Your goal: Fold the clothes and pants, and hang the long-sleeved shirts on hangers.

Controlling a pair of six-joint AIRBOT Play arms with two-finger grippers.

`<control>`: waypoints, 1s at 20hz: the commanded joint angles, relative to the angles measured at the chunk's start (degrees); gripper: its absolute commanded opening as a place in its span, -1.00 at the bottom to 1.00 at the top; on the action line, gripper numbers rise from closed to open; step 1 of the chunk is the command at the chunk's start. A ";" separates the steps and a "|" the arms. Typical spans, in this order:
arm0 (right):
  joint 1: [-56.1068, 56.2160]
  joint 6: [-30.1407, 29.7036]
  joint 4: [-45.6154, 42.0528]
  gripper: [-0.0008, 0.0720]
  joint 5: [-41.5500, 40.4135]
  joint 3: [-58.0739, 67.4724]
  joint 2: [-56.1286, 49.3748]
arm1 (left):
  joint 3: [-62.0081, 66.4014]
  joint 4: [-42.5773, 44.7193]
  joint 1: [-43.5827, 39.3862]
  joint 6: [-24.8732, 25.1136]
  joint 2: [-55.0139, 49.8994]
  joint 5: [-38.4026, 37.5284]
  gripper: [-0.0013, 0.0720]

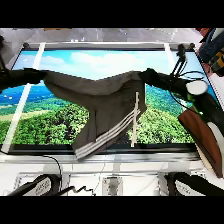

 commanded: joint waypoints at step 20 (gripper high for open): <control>-17.29 1.55 -32.30 0.76 38.56 1.70 -12.85 | -28.17 14.14 -27.39 -25.62 -3.48 -12.04 0.75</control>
